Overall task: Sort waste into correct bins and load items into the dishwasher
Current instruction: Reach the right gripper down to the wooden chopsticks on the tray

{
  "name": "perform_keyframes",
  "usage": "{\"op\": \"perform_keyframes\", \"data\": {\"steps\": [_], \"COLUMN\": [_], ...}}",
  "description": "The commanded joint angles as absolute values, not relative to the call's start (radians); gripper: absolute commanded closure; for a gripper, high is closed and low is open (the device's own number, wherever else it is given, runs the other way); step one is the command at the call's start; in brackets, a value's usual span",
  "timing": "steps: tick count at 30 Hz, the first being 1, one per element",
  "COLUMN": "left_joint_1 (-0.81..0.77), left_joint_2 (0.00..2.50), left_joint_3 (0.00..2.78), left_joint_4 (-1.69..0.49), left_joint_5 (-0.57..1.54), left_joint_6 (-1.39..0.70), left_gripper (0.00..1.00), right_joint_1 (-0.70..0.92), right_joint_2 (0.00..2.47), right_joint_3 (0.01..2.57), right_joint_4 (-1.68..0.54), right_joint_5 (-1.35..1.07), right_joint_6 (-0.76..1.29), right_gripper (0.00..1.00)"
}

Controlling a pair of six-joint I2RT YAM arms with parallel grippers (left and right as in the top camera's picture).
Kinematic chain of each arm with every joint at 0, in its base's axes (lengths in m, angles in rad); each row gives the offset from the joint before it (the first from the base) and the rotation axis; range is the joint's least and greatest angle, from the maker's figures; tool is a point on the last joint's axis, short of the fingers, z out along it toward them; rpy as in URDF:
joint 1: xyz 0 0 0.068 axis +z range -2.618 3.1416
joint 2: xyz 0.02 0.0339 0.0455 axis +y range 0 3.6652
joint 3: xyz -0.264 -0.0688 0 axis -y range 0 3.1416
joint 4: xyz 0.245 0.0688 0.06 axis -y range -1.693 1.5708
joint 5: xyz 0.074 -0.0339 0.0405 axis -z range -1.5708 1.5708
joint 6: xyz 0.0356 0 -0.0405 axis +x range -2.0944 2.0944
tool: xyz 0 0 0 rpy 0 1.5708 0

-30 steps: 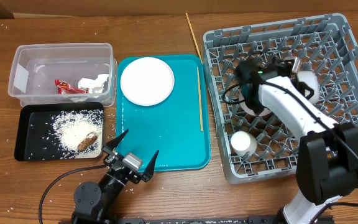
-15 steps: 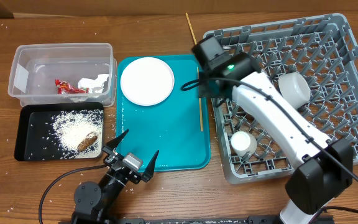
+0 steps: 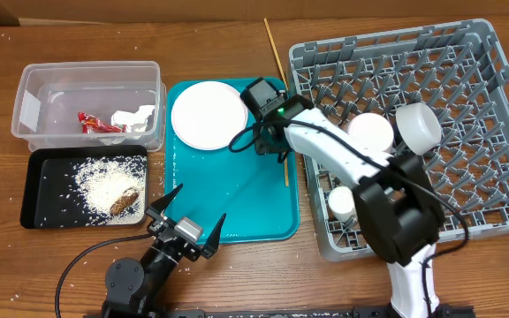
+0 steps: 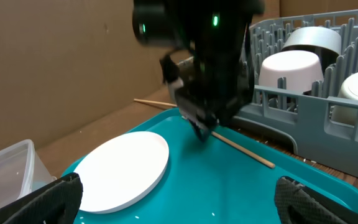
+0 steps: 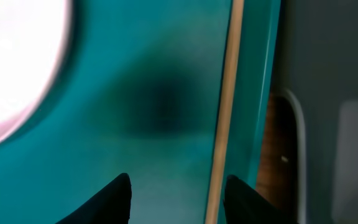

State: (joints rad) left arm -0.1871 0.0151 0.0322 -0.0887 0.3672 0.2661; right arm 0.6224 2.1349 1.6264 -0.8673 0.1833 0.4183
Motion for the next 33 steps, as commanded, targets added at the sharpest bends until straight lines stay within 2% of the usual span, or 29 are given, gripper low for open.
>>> {"op": "perform_keyframes", "data": {"steps": [1,5,11,13,22,27,33], "left_joint_1": [-0.177,-0.177,-0.177,-0.177,-0.177,-0.177,-0.177], "left_joint_2": [0.006,0.006,0.006,0.006,0.006,0.006,0.006], "left_joint_3": [0.023,0.023,0.023,0.023,0.023,0.023,0.023], "left_joint_4": [-0.085,-0.085,-0.085,-0.085,-0.085,-0.085,-0.085], "left_joint_5": [0.375,0.375,0.375,0.375,0.375,0.375,0.375], "left_joint_6": [0.281,0.281,0.281,0.281,0.281,0.281,0.281], "left_gripper": [0.00,0.00,0.00,0.00,0.00,0.00,0.00], "right_joint_1": [0.609,0.595,0.595,0.602,0.597,0.550,0.428], "right_joint_2": [2.166,2.210,2.256,2.251,2.046,1.903,1.935], "right_joint_3": [1.627,1.627,1.627,1.634,1.795,1.828,1.765], "right_joint_4": [-0.846,-0.846,-0.891,-0.918,-1.040,-1.057,-1.105], "right_joint_5": [0.252,0.226,0.014,0.001,0.029,0.157,0.199], "right_joint_6": [0.413,0.416,0.416,0.419,0.405,0.273,0.124], "right_gripper": [0.49,0.53,0.82,0.95,0.96,0.96,0.96]}}
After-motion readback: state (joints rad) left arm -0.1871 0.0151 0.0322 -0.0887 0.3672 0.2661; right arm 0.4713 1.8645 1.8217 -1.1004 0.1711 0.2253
